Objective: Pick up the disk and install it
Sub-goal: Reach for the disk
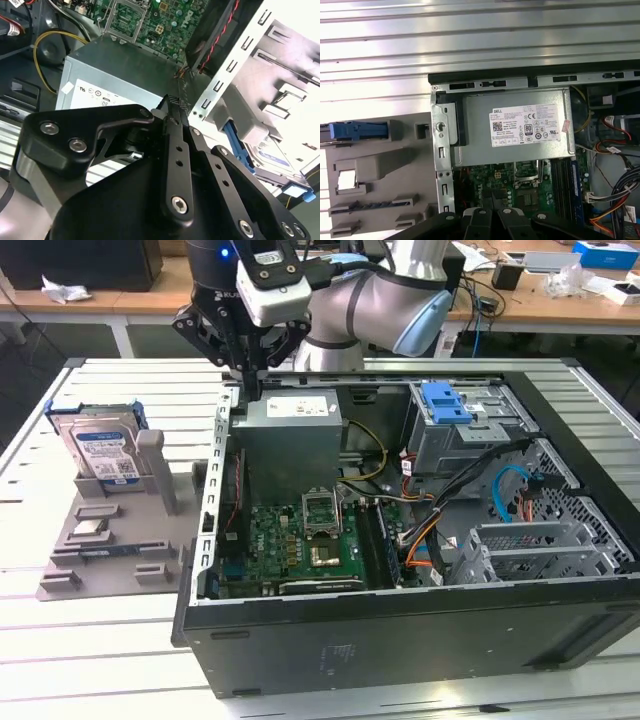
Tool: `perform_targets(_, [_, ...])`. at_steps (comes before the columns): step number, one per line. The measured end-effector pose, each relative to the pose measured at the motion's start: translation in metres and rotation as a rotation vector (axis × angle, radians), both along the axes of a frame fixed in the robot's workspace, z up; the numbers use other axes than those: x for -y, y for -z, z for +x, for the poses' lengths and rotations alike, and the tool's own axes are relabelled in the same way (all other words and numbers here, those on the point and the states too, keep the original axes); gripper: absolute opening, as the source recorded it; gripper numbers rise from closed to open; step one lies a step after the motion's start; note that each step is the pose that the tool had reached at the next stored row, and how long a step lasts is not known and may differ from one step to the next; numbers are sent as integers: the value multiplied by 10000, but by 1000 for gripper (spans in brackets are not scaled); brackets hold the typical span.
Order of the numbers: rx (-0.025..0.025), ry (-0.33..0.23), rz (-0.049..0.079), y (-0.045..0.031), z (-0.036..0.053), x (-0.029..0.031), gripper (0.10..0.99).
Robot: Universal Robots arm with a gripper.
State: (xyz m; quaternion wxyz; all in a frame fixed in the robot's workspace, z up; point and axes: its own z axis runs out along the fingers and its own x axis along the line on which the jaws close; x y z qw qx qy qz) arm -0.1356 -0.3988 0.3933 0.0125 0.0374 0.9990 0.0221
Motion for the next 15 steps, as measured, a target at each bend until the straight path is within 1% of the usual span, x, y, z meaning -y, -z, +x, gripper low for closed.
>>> perform_targets(1, [0, 0, 0, 0, -30, 0, 106])
perform_targets(5, [-1, 1, 0, 0, -78, 0, 106])
perform_targets(8, [0, 0, 0, 0, -157, 0, 106])
perform_targets(13, [0, 1, 0, 0, -228, 0, 106])
perform_targets(15, [-1, 0, 0, 0, -242, 0, 106])
